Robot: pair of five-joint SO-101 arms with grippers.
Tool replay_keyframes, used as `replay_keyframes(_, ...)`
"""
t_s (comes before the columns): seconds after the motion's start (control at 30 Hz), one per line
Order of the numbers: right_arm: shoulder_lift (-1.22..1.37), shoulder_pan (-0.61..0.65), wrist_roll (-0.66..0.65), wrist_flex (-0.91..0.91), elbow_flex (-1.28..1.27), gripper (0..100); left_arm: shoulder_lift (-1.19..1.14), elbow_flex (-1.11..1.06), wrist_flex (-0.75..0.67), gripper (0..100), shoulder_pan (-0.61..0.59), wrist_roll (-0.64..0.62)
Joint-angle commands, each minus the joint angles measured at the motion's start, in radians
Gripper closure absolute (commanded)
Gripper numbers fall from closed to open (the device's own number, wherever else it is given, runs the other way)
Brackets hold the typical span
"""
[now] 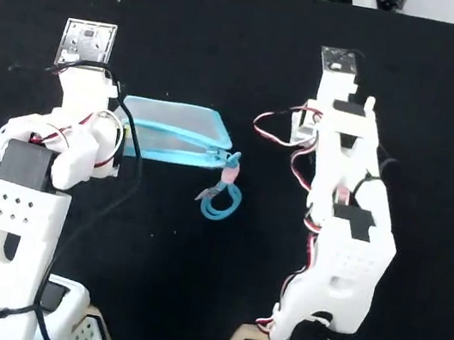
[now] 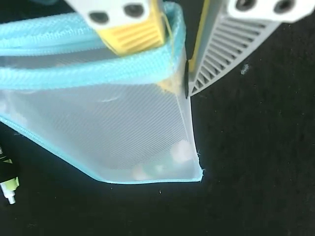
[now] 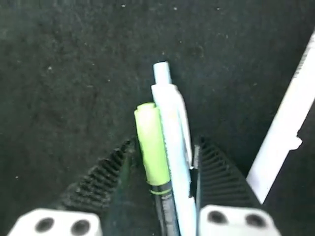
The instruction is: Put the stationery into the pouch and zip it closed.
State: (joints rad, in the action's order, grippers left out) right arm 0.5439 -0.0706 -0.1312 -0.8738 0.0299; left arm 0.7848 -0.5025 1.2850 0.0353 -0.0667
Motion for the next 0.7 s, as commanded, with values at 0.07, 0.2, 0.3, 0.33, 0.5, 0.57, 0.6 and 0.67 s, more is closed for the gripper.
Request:
replay_keyframes(0.07, -0.074, 0.018, 0.0, -0.02, 0.025, 80.9, -0.002, 0.001, -0.009, 97, 0.01, -0.012)
replay_keyframes(0.2, -0.162, 0.038, 0.0, -0.02, -0.053, 77.9, -0.003, 0.001, -0.009, 97, 0.01, -0.012)
replay_keyframes(0.3, -0.229, 0.081, -0.009, 0.025, -0.133, 77.9, -0.003, 0.001, -0.011, 97, 0.01, -0.012)
replay_keyframes(0.33, -0.243, 0.095, -0.014, 0.055, -0.165, 77.9, -0.002, 0.001, -0.011, 97, 0.01, -0.012)
replay_keyframes(0.5, -0.265, 0.127, -0.127, 0.187, -0.266, 78.0, -0.002, 0.001, -0.011, 97, 0.01, -0.012)
replay_keyframes(0.57, -0.255, 0.104, -0.127, 0.201, -0.263, 78.0, -0.002, 0.001, -0.011, 97, 0.01, -0.012)
replay_keyframes(0.6, -0.248, 0.092, -0.127, 0.207, -0.262, 78.0, -0.002, 0.001, -0.011, 97, 0.01, -0.012)
replay_keyframes(0.67, -0.228, 0.071, -0.129, 0.221, -0.249, 78.0, -0.002, 0.001, -0.011, 97, 0.01, -0.012)
